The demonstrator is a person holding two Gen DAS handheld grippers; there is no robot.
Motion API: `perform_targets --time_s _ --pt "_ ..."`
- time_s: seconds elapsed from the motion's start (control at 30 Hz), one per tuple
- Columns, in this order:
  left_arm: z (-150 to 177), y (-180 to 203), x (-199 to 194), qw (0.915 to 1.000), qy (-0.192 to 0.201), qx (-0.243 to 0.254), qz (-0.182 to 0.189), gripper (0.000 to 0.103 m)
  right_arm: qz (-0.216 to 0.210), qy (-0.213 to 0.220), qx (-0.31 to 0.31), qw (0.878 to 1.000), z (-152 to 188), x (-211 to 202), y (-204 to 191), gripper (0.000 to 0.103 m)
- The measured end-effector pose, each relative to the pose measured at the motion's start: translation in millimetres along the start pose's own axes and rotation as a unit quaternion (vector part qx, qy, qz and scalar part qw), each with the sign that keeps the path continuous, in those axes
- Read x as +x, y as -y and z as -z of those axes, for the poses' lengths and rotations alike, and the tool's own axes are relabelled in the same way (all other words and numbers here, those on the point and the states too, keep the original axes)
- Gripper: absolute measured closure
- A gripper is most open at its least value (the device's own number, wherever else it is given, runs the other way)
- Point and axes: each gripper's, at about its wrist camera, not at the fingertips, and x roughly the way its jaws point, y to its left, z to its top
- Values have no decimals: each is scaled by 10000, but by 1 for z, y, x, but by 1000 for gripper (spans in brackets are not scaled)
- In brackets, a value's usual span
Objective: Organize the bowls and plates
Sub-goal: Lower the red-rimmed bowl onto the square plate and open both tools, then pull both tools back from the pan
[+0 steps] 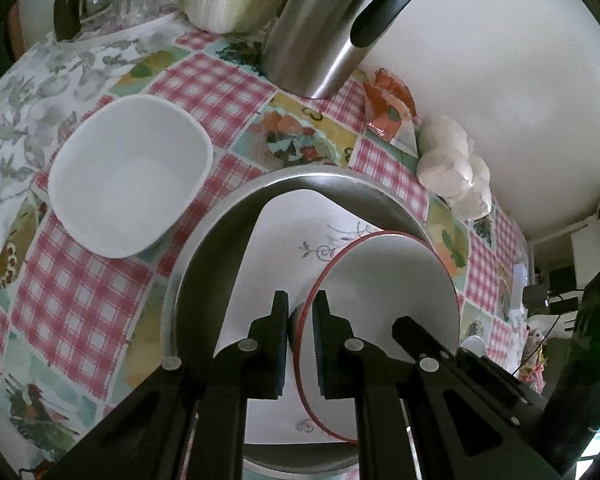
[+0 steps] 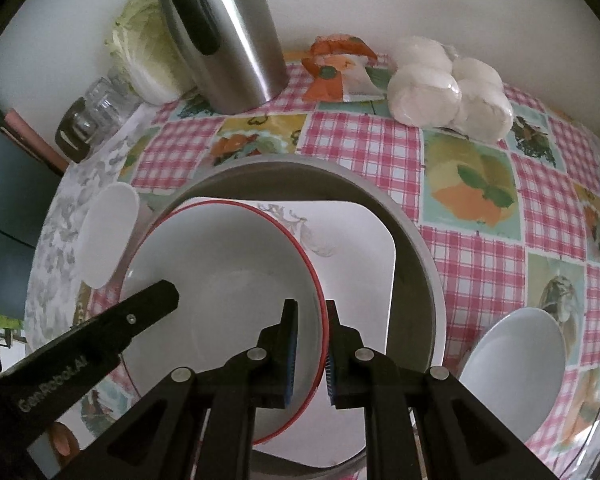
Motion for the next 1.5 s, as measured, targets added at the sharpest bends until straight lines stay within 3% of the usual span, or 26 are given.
perform_targets --time_s 0.5,0.67,0.9,1.13,1.4,1.5 --pt "-2 -8 0 9992 -83 -118 362 92 -163 -75 245 9995 2 2 9 89" --pt "0 -5 -9 9995 -21 11 303 88 73 10 202 9998 3 -12 11 88" --pt "3 2 -26 9993 180 323 -13 61 184 146 303 9993 14 -35 13 77" --pt "8 -5 -42 9982 322 395 -312 52 168 320 466 9983 29 -52 15 50" --pt "17 -11 -54 9956 459 500 -643 33 292 333 586 9973 48 -60 23 44" --pt "24 -12 -54 9945 463 570 -744 27 314 385 633 9968 53 -64 24 36"
